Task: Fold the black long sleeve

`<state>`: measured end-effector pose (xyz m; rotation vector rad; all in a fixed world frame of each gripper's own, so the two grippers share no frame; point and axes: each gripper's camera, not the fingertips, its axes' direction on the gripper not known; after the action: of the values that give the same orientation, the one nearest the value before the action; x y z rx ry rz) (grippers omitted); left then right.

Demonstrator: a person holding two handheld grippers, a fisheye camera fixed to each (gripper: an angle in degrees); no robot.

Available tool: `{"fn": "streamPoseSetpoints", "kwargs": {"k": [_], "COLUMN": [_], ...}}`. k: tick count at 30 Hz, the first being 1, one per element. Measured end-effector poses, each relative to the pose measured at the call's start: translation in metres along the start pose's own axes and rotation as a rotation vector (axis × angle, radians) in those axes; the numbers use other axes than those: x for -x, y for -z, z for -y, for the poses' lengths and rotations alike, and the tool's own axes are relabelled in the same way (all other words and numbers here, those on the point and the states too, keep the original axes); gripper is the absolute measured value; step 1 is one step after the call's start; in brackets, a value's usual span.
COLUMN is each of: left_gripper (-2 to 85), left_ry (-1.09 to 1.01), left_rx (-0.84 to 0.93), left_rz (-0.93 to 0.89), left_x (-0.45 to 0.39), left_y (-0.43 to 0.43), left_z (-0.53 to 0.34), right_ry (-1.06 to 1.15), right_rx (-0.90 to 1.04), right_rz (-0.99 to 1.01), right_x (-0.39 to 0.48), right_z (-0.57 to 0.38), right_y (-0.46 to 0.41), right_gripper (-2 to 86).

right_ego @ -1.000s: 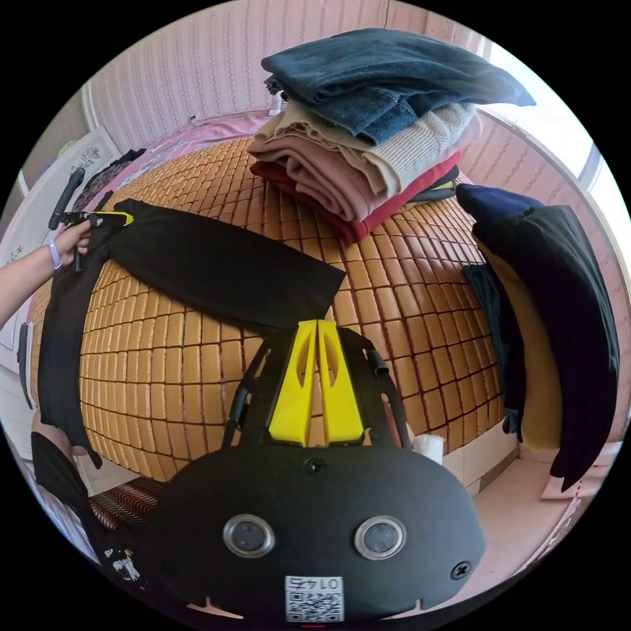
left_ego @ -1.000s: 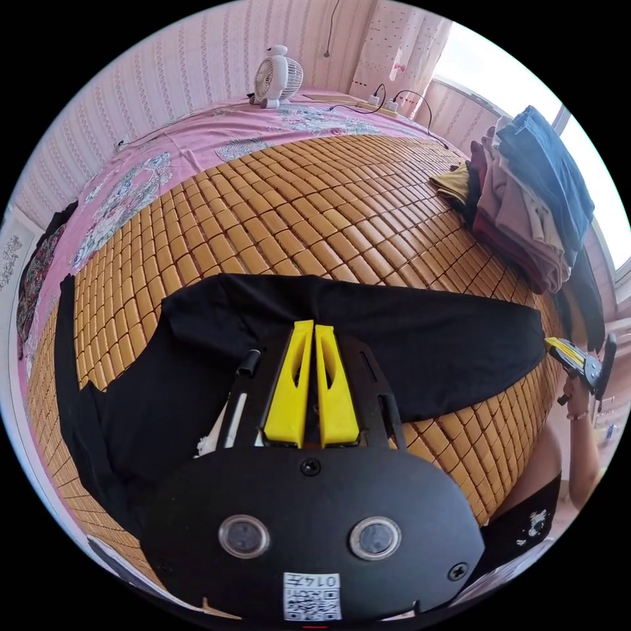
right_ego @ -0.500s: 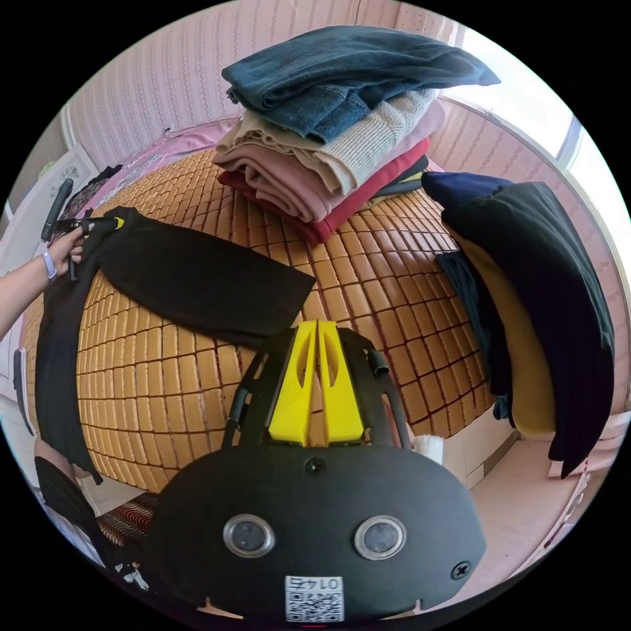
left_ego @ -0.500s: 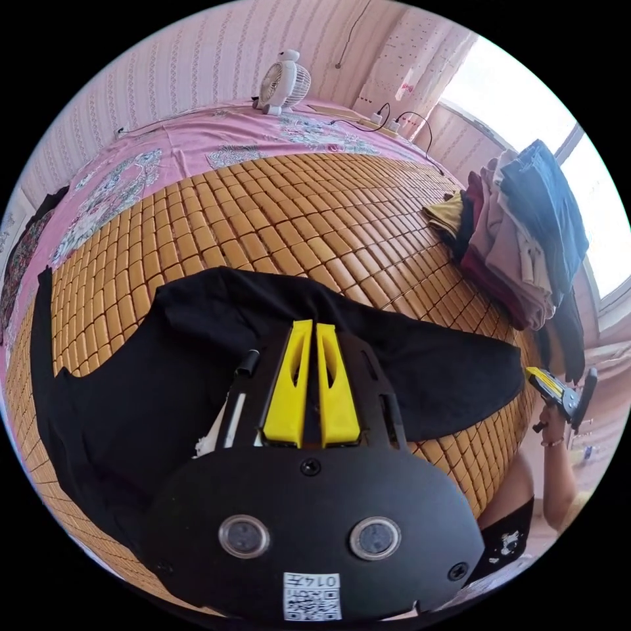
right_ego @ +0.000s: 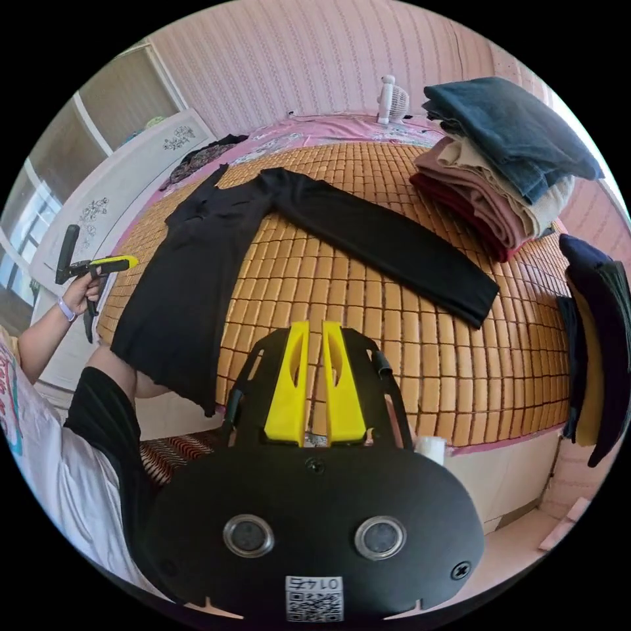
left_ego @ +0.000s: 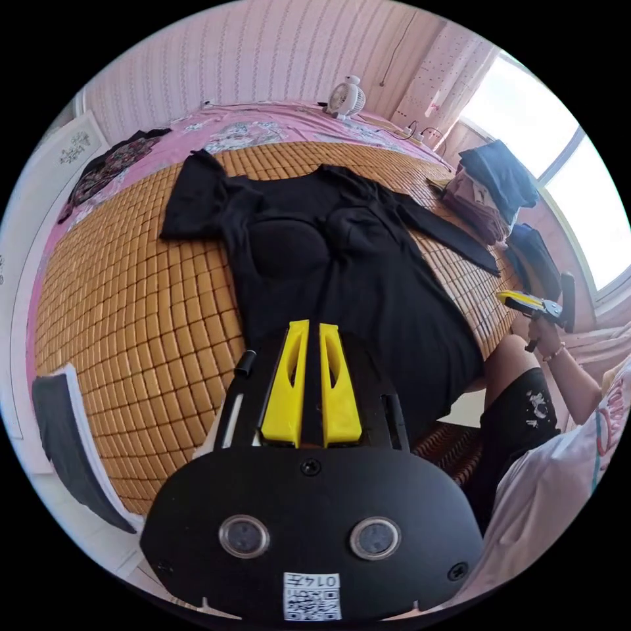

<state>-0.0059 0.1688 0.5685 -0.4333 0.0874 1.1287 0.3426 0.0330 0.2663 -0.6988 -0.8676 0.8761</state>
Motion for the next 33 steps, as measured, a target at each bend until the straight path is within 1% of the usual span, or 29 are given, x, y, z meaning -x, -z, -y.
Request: {"fn": "streamPoseSetpoints", "kwargs": {"k": [2,6,10,12,13,14,18,22,25,27,28,29,31,33], "left_gripper": [4.3,6.0,6.5,6.5,6.4,6.1,5.4,5.3,4.5,2.6,0.6,0.0,-0.5,-0.7], "left_ry": [0.068,0.122,0.120,0.112,0.099,0.082,0.043,-0.070,-0.088,-0.085,-0.089,-0.090,-0.101,-0.108], "left_rx": [0.002,-0.017,-0.080,-0.068,-0.031,-0.011,-0.037,-0.059,-0.095,-0.088,-0.085,-0.077,-0.070,-0.075], "left_rz": [0.007,0.004,0.075,0.064,0.061,0.060,0.044,0.022,-0.021,-0.059,-0.097,-0.132,-0.135,-0.133], "left_x": [0.016,0.025,0.028,0.032,0.035,0.037,0.047,0.062,0.076,0.085,0.091,0.096,0.102,0.107], "left_y": [0.005,-0.005,-0.014,-0.022,-0.030,-0.036,-0.036,-0.036,-0.036,-0.036,-0.038,-0.040,-0.040,-0.039], "left_z": [-0.049,-0.088,-0.108,-0.114,-0.117,-0.123,-0.141,-0.158,-0.173,-0.177,-0.179,-0.182,-0.186,-0.193], "right_ry": [0.111,0.368,0.562,0.620,0.633,0.629,0.530,0.391,0.331,0.327,0.331,0.333,0.332,0.384], "right_rx": [0.010,-0.017,-0.016,0.001,0.018,0.028,0.097,0.085,0.113,0.137,0.078,0.078,0.108,0.144], "right_rz": [0.051,0.152,0.169,0.151,0.136,0.134,0.167,0.131,0.058,-0.009,-0.027,-0.022,0.025,0.083], "right_x": [0.031,0.116,0.207,0.241,0.261,0.269,0.312,0.332,0.338,0.339,0.337,0.335,0.325,0.320], "right_z": [0.029,0.122,0.218,0.256,0.281,0.294,0.375,0.428,0.447,0.454,0.456,0.458,0.467,0.471], "right_y": [-0.016,-0.051,-0.097,-0.123,-0.143,-0.153,-0.231,-0.302,-0.353,-0.381,-0.386,-0.390,-0.401,-0.404], "right_gripper": [4.4,5.1,5.2,5.4,5.8,6.1,7.9,9.2,9.8,8.9,6.3,4.9,1.8,1.0]}}
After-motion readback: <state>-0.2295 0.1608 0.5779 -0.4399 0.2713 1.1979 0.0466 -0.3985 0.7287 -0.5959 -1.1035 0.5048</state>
